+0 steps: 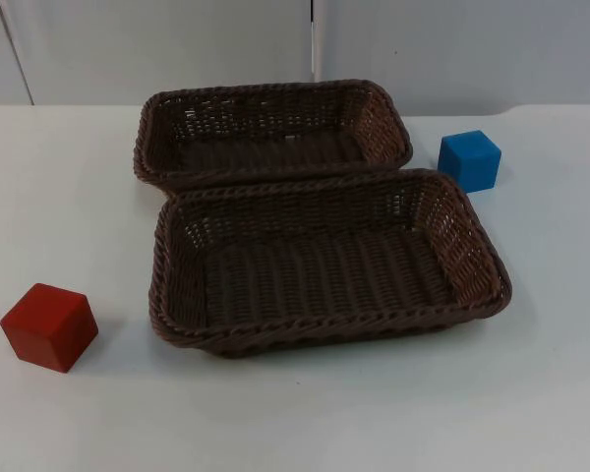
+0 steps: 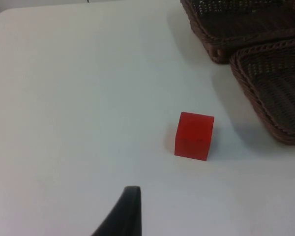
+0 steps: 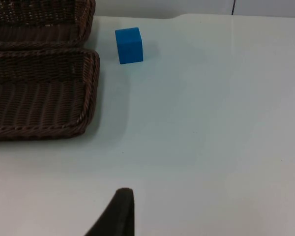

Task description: Pick up one cube with the left hand and place it into the upper basket. Pick up one cube with the right hand and place it into the lower basket.

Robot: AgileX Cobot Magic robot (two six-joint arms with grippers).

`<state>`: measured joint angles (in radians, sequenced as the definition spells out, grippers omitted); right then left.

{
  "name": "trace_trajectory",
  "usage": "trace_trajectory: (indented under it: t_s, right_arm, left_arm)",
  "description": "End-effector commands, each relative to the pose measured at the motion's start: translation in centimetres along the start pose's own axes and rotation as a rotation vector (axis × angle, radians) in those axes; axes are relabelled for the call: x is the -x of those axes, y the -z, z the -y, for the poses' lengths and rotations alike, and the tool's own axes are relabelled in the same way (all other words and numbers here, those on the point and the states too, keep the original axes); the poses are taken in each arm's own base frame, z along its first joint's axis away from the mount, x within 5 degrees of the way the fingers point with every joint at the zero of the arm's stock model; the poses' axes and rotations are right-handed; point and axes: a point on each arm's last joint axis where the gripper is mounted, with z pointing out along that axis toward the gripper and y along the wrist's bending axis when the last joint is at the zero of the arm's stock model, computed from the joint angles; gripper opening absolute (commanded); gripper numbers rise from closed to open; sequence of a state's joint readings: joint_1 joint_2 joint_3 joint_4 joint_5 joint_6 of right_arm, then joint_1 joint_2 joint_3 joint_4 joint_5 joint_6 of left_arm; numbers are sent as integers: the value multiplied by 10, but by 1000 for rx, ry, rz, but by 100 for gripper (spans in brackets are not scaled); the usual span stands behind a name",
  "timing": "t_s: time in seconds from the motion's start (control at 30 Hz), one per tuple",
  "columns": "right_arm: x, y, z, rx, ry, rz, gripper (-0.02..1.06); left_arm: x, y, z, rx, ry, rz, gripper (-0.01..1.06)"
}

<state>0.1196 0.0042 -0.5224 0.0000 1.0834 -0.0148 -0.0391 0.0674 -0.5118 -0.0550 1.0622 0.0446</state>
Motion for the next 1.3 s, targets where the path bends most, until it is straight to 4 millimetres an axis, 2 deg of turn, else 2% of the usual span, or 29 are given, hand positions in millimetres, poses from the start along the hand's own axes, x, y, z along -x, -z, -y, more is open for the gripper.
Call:
trace_trajectory:
  t_s: [0.0, 0.43, 0.57, 0.6, 0.67, 0.73, 0.87, 1.1, 1.23, 1.27]
  right_arm:
    - [-1, -1, -1, 2, -4, 3, 105]
    - [-1, -1, -1, 2, -4, 3, 105]
    - [-1, -1, -1, 2, -4, 3, 105]
    - [-1, -1, -1, 2, -4, 3, 105]
    - [-1, -1, -1, 2, -4, 3, 105]
    - [-1, -1, -1, 2, -4, 3, 105]
    - [-1, -1, -1, 2, -4, 3, 105]
    - [-1, -1, -1, 2, -4, 3, 105]
    - [-1, -1, -1, 2, -4, 3, 105]
    - [-1, -1, -1, 2, -4, 3, 105]
  left_arm:
    - [11, -2, 1, -8, 17, 7, 105]
    - [29, -30, -1, -11, 28, -86, 105]
    - [35, -50, -2, -11, 17, -183, 105]
    - [35, -50, -2, -11, 17, -183, 105]
    - [41, -65, -3, -9, 21, -221, 105]
    - [42, -71, -4, -8, 23, -231, 105]
    - [47, -95, -5, -7, 30, -289, 105]
    - [54, -120, -7, -6, 36, -382, 105]
    - [76, -136, -8, -8, 30, -406, 105]
    - [76, -136, -8, -8, 30, -406, 105]
